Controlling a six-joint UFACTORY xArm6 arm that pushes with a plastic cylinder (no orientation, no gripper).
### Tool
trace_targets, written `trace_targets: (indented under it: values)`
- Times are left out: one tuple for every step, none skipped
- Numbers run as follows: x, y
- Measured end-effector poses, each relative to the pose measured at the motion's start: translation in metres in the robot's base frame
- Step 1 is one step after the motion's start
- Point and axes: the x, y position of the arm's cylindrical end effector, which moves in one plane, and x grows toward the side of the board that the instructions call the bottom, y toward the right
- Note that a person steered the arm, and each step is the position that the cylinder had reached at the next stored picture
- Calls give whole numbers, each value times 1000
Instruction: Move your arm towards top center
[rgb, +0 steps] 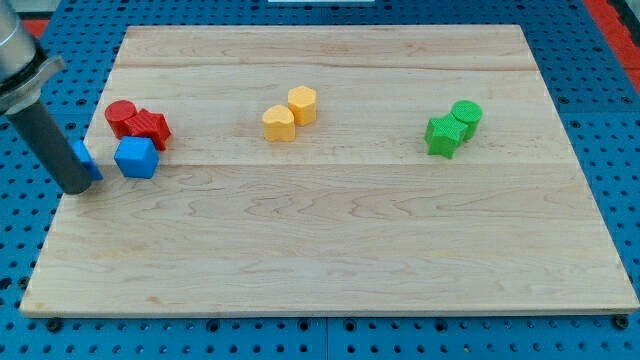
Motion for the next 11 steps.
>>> trace_targets:
  values:
    - [-14,1]
    - [-9,1]
    - [5,1]
    - [8,1]
    - [12,6]
    - [38,56]
    - [38,139]
    - [38,210]
    - [38,258]
    - [38,289]
    - [38,289]
